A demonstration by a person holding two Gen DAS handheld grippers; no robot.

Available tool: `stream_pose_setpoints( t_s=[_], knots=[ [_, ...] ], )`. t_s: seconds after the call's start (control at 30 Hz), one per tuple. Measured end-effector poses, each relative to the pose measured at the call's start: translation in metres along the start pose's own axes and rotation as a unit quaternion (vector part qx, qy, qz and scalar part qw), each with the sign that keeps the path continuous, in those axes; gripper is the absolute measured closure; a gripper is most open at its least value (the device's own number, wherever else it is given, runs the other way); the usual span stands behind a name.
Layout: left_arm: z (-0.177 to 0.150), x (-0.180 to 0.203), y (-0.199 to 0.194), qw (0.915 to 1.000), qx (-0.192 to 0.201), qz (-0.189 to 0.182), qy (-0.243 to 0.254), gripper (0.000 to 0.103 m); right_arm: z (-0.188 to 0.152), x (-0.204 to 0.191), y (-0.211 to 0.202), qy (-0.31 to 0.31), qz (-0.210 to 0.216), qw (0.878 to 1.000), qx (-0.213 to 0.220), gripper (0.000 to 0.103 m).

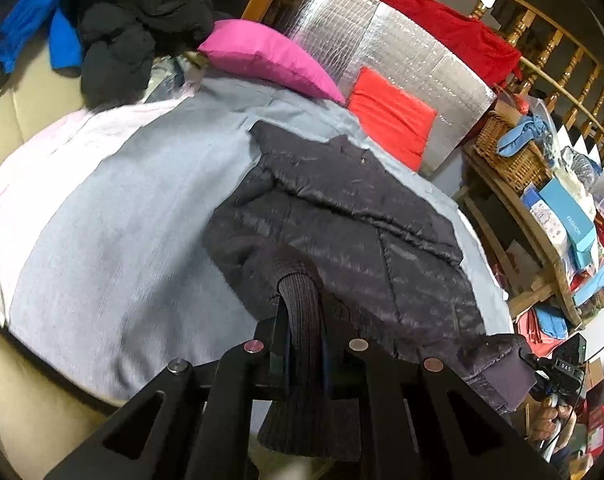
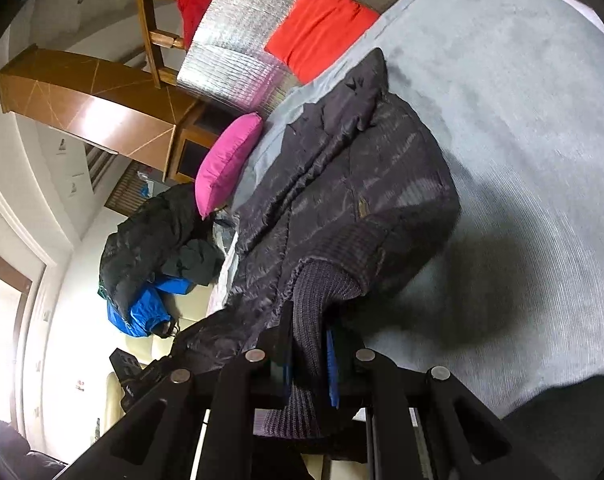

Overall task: Fold large clothes
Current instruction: 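Lift the ribbed hem with both tools and fold it toward the collar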

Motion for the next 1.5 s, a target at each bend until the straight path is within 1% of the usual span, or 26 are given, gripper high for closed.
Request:
stream_pose_setpoints(
  t_s=[0.13,0.37,0.5,0.63,0.73,0.93,1.07,1.23,1.33,1.4,1.5],
  knots=[
    [0.023,0.013,0.005,0.9996,0.02,-0.016,0.009,0.091,0.022,-0.009,0.004,-0.01,0.008,1.0,0.013,0.089],
    [0.078,0.041,0.02,0.9968,0.067,-0.034,0.025,0.091,0.089,-0.033,0.014,-0.04,0.025,0.997,0.061,0.089],
    [0.099,0.048,0.031,0.9955,0.084,-0.037,0.022,0.091,0.124,-0.045,0.022,-0.054,0.029,0.994,0.086,0.089],
    [0.111,0.052,0.042,0.9952,0.088,-0.035,0.025,0.091,0.147,-0.048,0.033,-0.061,0.024,0.994,0.092,0.089],
    [0.121,0.059,0.048,0.9943,0.095,-0.03,0.037,0.091,0.159,-0.048,0.039,-0.062,0.019,0.993,0.096,0.089],
    [0.153,0.08,0.062,0.9915,0.111,-0.031,0.062,0.091,0.189,-0.049,0.05,-0.068,0.018,0.992,0.108,0.09],
    [0.182,0.091,0.088,0.9907,0.117,-0.025,0.064,0.091,0.223,-0.053,0.061,-0.07,0.017,0.99,0.122,0.09],
    [0.22,0.095,0.136,0.9903,0.125,0.003,0.059,0.091,0.274,-0.049,0.093,-0.068,0.0,0.989,0.128,0.09],
    [0.235,0.094,0.172,0.9915,0.114,0.022,0.058,0.091,0.298,-0.037,0.118,-0.054,-0.014,0.991,0.121,0.09],
    [0.242,0.094,0.197,0.9918,0.103,0.041,0.063,0.091,0.312,-0.025,0.142,-0.049,-0.036,0.992,0.112,0.09],
    [0.246,0.09,0.227,0.992,0.089,0.059,0.067,0.091,0.327,-0.006,0.173,-0.037,-0.061,0.993,0.095,0.09]
  ],
)
Point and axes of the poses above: each gripper's, at about its wrist camera, not at the fingertips, and y roughly the way its jaws point, x to its right, z to its top, the point moved 2 cm from there along y, roughly the way its jaws point, and after that the axes turned 9 degrees about -y, right-handed, at the moved point
